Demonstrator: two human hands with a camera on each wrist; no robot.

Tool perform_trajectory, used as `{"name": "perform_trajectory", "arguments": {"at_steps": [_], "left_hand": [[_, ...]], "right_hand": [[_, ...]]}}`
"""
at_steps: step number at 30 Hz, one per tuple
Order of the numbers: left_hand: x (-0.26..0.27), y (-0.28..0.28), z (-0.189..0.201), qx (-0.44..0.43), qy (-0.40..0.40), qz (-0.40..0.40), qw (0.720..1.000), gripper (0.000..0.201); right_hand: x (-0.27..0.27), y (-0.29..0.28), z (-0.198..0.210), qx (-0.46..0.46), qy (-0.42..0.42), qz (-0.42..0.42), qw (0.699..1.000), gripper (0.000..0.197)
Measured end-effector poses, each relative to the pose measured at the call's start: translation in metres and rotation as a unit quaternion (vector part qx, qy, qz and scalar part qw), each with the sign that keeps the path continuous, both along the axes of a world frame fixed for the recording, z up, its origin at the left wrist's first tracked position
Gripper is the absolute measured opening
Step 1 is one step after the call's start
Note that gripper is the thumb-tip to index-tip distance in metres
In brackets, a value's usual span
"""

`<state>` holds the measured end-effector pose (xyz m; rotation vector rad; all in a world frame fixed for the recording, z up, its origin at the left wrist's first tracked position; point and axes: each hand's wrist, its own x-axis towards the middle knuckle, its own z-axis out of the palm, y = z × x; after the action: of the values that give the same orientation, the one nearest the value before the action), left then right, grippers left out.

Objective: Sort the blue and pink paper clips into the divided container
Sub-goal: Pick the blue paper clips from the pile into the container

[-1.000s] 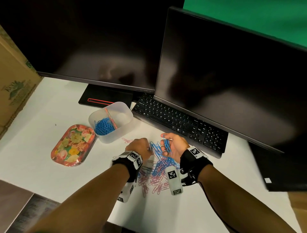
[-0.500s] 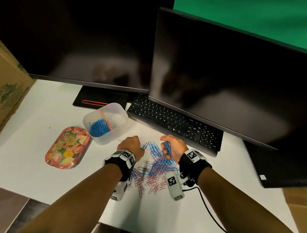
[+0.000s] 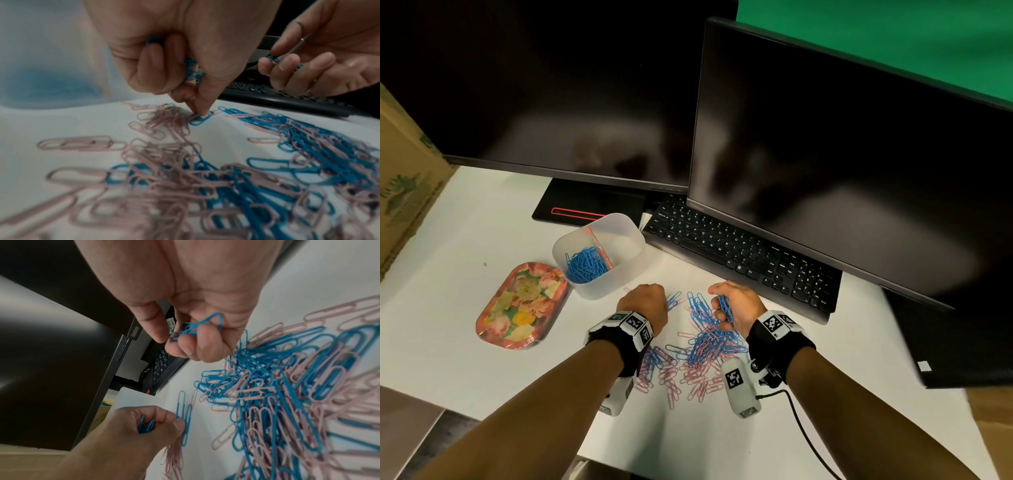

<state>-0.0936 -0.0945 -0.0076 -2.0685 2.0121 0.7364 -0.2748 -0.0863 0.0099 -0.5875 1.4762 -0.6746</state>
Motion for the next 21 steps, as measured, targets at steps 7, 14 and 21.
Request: {"name": "perform_trajectory", "arguments": {"at_steps": [7, 14, 21], "left_hand": [[0.035, 0.003, 0.037, -0.058, 0.208, 0.122, 0.969, 0.010], [0.113, -0.013, 0.082, 0.008, 0.288, 0.300, 0.909, 0.014], [0.142, -0.035, 0.091, 0.065, 0.240, 0.337, 0.908, 0.018]], "right_hand": [[0.025, -0.009, 0.015, 0.010, -0.019, 0.029, 0.999, 0.004], [0.118, -0.046, 0.061, -0.020, -0.068, 0.150, 0.986, 0.013], [0.197, -0.079, 0.078, -0.045, 0.023, 0.221, 0.974, 0.002]]}}
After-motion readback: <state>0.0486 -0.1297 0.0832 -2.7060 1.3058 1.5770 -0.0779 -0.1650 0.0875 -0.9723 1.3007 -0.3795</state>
